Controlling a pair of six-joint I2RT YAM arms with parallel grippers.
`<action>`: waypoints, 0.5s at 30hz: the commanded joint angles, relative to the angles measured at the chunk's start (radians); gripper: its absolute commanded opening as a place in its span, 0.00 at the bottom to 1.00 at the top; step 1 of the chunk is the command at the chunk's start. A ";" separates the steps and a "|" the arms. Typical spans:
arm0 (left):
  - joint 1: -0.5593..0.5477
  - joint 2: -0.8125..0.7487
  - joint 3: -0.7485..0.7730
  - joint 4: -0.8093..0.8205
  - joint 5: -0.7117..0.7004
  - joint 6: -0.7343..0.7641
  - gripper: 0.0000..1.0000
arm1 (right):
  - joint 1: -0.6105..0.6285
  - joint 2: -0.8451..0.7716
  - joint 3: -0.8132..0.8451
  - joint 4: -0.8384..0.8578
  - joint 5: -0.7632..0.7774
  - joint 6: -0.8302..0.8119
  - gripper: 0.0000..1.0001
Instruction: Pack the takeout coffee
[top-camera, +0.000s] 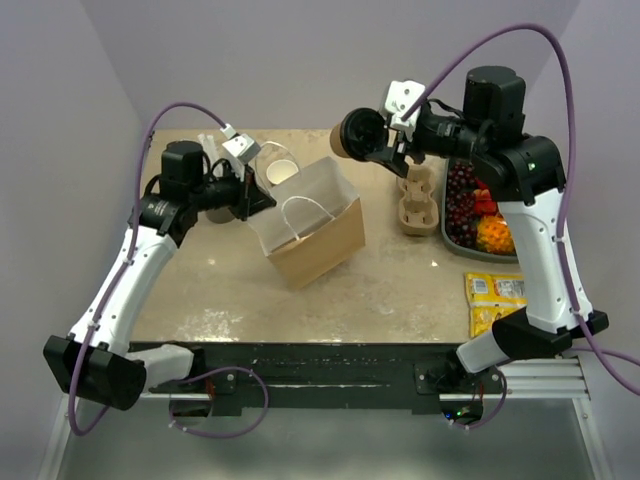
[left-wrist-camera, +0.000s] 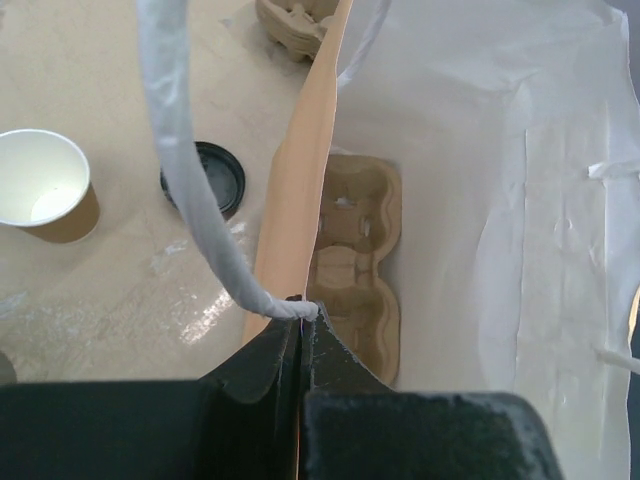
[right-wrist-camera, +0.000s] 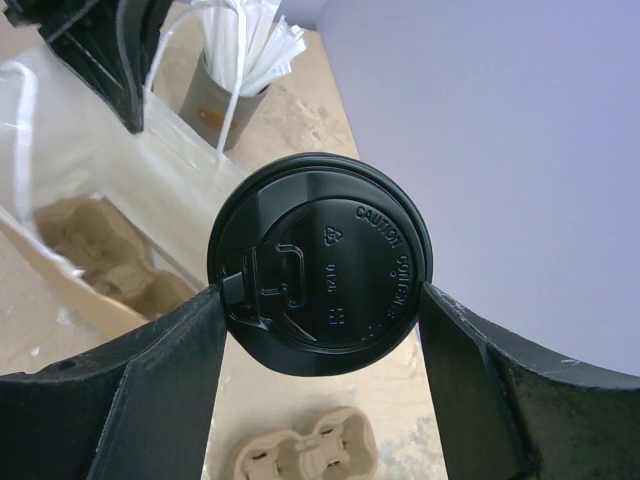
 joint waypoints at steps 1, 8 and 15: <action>-0.011 0.015 0.065 0.063 -0.146 0.007 0.00 | 0.009 0.025 0.045 0.047 -0.031 0.045 0.74; -0.031 0.009 0.087 0.098 -0.172 0.027 0.00 | 0.062 0.020 0.056 -0.008 -0.041 0.010 0.73; -0.067 -0.005 0.051 0.123 -0.149 0.036 0.00 | 0.110 0.000 -0.074 0.021 -0.026 -0.048 0.72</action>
